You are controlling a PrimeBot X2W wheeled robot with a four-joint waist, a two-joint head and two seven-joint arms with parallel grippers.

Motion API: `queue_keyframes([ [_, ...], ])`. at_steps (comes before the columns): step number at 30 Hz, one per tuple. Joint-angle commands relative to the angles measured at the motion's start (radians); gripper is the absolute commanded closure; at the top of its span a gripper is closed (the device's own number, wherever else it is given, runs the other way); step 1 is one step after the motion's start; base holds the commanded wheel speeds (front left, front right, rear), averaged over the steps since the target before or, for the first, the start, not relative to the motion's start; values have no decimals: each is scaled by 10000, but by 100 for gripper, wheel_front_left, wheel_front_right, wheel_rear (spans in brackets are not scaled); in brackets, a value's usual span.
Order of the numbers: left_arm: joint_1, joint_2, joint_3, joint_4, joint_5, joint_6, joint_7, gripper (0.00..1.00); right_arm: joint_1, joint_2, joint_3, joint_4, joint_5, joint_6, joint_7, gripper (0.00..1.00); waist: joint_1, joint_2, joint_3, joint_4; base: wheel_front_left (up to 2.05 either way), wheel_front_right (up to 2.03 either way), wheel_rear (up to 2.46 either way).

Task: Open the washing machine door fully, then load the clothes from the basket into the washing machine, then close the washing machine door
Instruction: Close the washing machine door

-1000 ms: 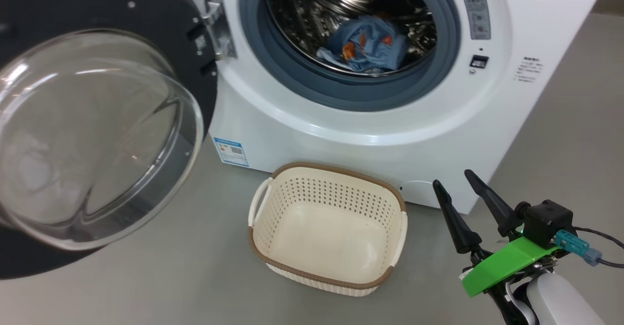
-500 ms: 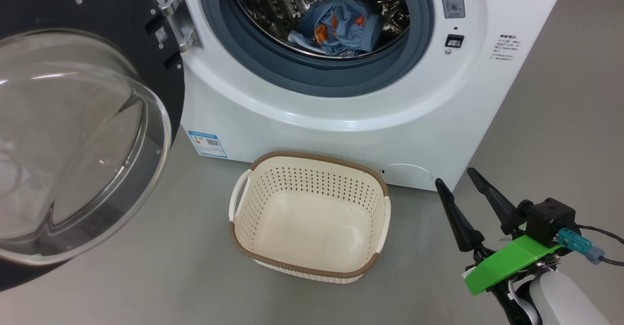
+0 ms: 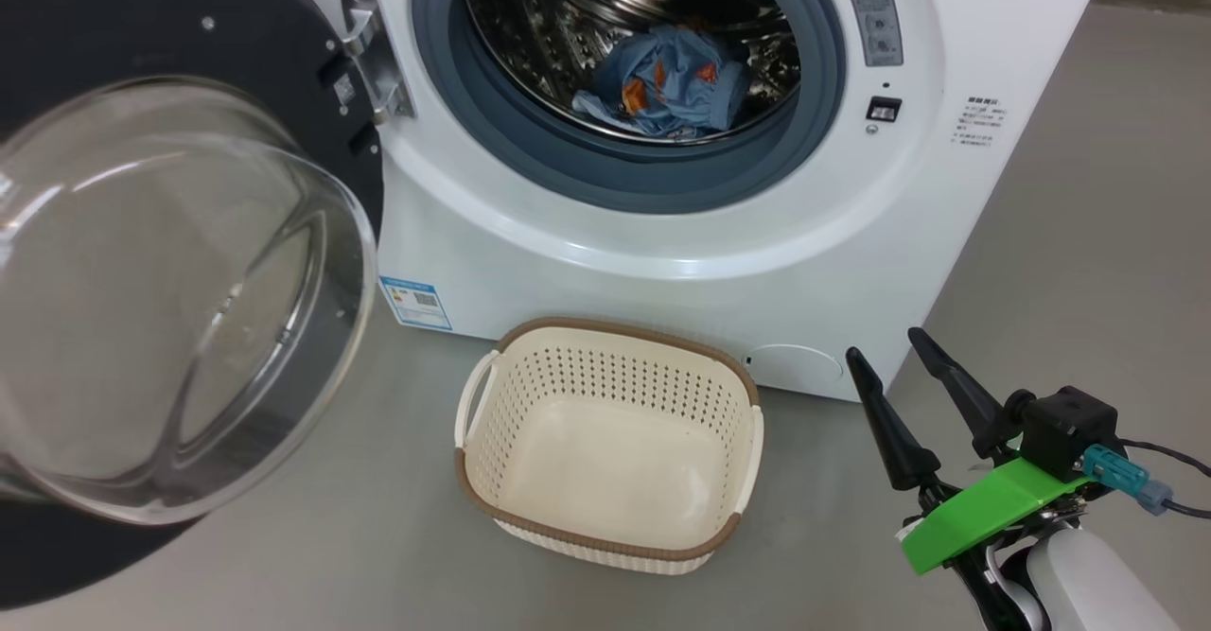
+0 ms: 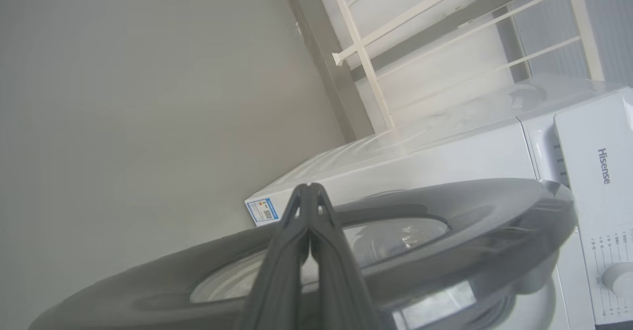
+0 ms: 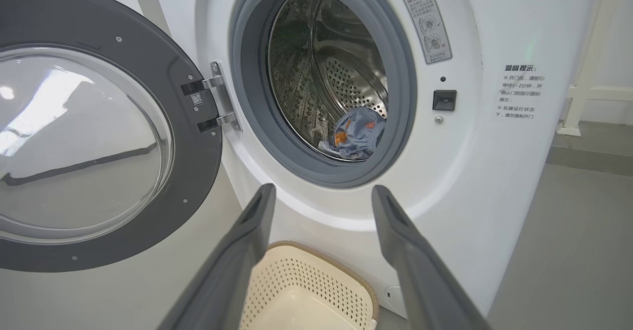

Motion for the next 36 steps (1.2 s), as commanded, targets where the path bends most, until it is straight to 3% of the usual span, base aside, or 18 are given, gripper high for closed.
queue_keyframes([
  [1,313,177,-15,-409,-261,-77,555,100,-7,14,176,-172,-50,16,-49,0,0,-1,-174,105,0,0,0],
  [8,988,-175,-71,-1580,-960,-50,2264,100,182,203,151,-96,29,16,-49,0,0,-1,-568,242,0,0,0],
  [16,1785,-854,-64,-3412,-1658,641,3499,100,404,393,56,-106,121,16,-49,0,0,-1,-962,317,0,0,0],
  [30,3803,-2546,33,-8501,-2853,2944,4549,100,574,754,-325,-283,118,16,-49,0,0,-1,-1068,-156,0,0,0],
  [36,4373,-3063,-52,-9844,-2893,3440,4432,100,575,832,-427,-335,62,16,-49,0,0,-1,-1024,-675,0,0,0],
])
